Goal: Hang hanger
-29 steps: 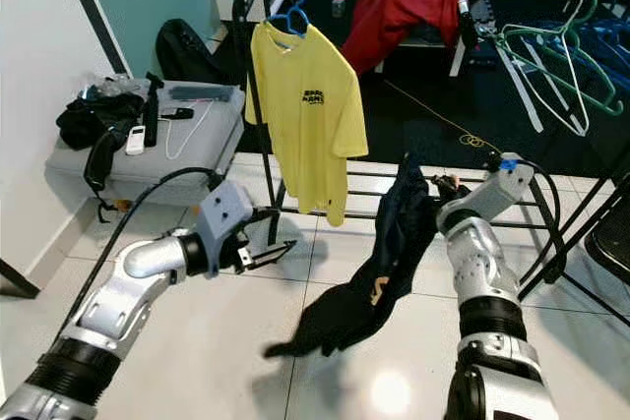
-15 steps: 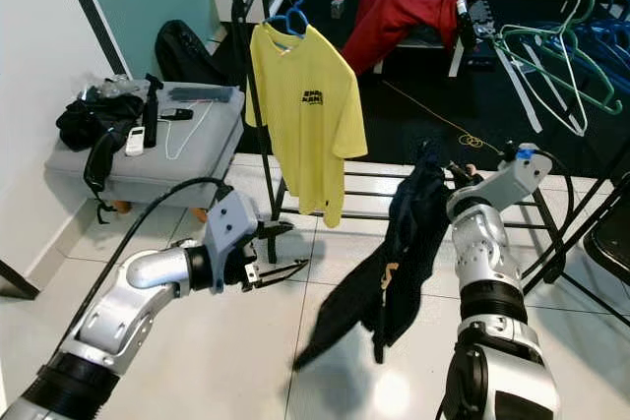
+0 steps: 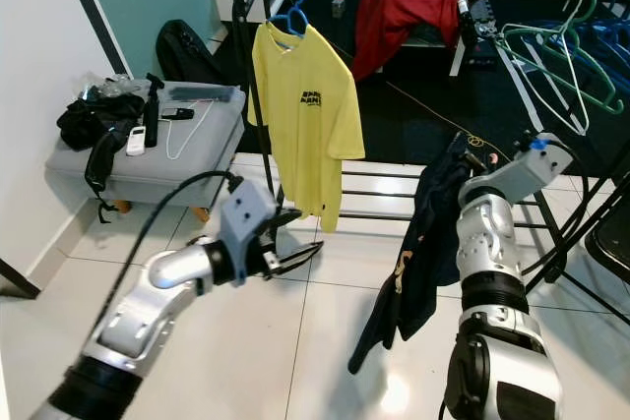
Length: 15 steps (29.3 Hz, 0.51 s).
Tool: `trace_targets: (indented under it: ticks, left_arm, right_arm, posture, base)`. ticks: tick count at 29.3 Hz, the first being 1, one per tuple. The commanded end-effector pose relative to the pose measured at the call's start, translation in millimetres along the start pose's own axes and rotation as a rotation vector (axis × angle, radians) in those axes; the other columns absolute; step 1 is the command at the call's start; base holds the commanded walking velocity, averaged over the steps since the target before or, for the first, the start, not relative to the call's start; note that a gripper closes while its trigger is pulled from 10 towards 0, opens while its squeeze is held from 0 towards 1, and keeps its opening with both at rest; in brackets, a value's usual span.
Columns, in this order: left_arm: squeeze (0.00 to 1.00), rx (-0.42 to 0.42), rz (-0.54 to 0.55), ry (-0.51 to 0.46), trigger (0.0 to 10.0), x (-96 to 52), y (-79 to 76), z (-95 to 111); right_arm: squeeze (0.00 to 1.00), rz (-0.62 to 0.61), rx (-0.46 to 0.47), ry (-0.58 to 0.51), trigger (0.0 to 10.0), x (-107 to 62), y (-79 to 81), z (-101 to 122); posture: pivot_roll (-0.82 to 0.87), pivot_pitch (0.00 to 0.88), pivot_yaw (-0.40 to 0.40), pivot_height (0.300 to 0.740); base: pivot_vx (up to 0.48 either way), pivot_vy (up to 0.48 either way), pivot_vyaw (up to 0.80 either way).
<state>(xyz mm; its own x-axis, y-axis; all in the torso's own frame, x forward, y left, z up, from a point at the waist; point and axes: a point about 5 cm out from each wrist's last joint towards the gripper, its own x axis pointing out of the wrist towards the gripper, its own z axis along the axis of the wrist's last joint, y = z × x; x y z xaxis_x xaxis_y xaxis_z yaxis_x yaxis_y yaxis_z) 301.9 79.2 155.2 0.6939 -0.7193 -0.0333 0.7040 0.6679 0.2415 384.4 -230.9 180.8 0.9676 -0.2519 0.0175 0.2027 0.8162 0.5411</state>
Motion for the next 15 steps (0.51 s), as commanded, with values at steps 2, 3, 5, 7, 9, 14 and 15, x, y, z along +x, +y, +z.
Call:
trace_targets:
  ticks: [2,3,5,7,9,14,15]
  left_arm:
    - [0.00,0.002,0.027,0.063,10.0,1.7,-1.0,-11]
    - [0.00,0.005,0.035,0.094,10.0,6.3,-2.7,-17]
    - [0.00,0.005,0.035,0.094,10.0,6.3,-2.7,-17]
    - [0.00,0.005,0.035,0.094,10.0,6.3,-2.7,-17]
    - [0.00,0.021,0.023,0.110,10.0,9.3,-2.3,-20]
    - [0.00,0.179,0.218,0.128,10.0,-22.2,54.5,-19]
    - [0.00,0.179,0.218,0.128,10.0,-22.2,54.5,-19]
  right_arm:
    - [0.00,0.118,-0.007,0.037,0.0,1.1,23.8,-5]
    - [0.00,0.283,0.000,0.138,0.0,-2.8,50.3,-22]
    - [0.00,0.283,0.000,0.138,0.0,-2.8,50.3,-22]
    - [0.00,0.283,0.000,0.138,0.0,-2.8,50.3,-22]
    - [0.00,0.491,-0.033,0.236,0.0,-12.1,78.6,-37]
    - [0.00,1.016,-0.716,0.381,0.0,-41.3,77.9,-57]
    - [0.00,1.016,-0.716,0.381,0.0,-41.3,77.9,-57]
  posture:
    - [-0.06,0.114,0.006,0.740]
    - [-0.06,0.113,0.002,0.740]
    - [-0.06,0.113,0.002,0.740]
    - [-0.06,0.113,0.002,0.740]
    - [-0.06,0.112,0.005,0.740]
    - [-0.06,0.119,0.000,0.740]
    - [-0.06,0.119,0.000,0.740]
  base:
    - [0.000,0.000,0.00]
    - [0.000,0.000,0.00]
    - [0.000,0.000,0.00]
    - [0.000,0.000,0.00]
    - [0.000,0.000,0.00]
    - [0.000,0.000,0.00]
    - [0.000,0.000,0.00]
